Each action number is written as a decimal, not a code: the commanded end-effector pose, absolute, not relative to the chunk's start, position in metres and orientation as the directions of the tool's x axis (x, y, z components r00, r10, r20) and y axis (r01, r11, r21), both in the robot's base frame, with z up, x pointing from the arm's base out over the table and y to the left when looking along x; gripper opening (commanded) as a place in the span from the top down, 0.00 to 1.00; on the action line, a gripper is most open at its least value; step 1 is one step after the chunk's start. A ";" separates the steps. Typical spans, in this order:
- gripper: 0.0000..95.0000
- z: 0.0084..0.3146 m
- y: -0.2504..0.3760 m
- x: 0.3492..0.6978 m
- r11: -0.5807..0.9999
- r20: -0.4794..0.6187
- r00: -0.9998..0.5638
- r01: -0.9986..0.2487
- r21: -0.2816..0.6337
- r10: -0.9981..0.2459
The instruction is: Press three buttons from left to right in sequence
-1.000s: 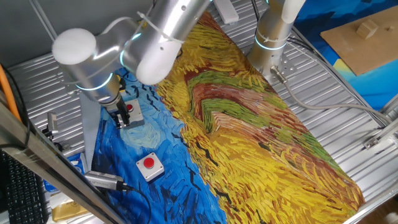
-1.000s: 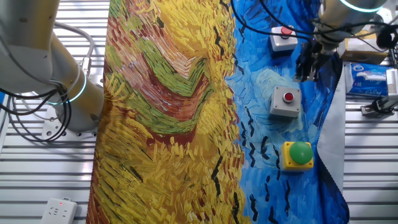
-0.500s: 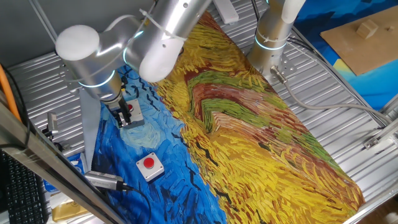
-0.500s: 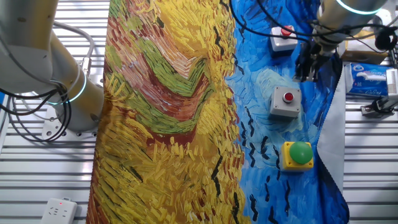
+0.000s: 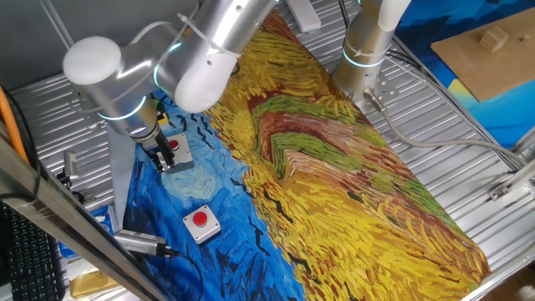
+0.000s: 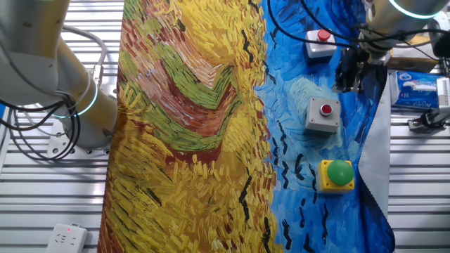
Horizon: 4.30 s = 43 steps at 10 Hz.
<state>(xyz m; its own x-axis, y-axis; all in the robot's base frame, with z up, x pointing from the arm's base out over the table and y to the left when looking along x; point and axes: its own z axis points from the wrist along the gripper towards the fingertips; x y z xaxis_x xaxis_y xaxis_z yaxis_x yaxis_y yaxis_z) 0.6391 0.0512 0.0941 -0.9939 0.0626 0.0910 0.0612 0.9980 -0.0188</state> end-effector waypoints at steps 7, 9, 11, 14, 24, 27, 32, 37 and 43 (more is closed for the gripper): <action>1.00 0.094 0.052 0.640 0.998 0.094 -0.994 0.059 -0.013 0.059; 1.00 0.094 0.052 0.640 0.997 0.121 -0.990 0.076 -0.021 0.078; 1.00 0.094 0.052 0.640 0.995 0.136 -0.986 0.099 -0.011 0.099; 1.00 0.109 0.053 0.622 0.994 0.146 -0.983 0.112 -0.003 0.111; 1.00 0.103 0.137 0.602 0.979 0.119 -0.973 0.203 0.022 0.199; 1.00 0.117 0.161 0.602 0.976 0.125 -0.970 0.215 0.025 0.211; 1.00 0.125 0.182 0.603 0.976 0.122 -0.970 0.215 0.035 0.209; 1.00 0.116 0.197 0.596 0.977 0.114 -0.972 0.209 0.042 0.203; 1.00 0.120 0.172 0.609 0.982 0.125 -0.976 0.185 0.032 0.180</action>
<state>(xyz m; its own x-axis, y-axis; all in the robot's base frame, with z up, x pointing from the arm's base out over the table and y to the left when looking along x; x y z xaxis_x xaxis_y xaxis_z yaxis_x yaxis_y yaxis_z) 0.6106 0.1731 0.1212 -0.9754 0.1756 0.1330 0.1813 0.9829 0.0316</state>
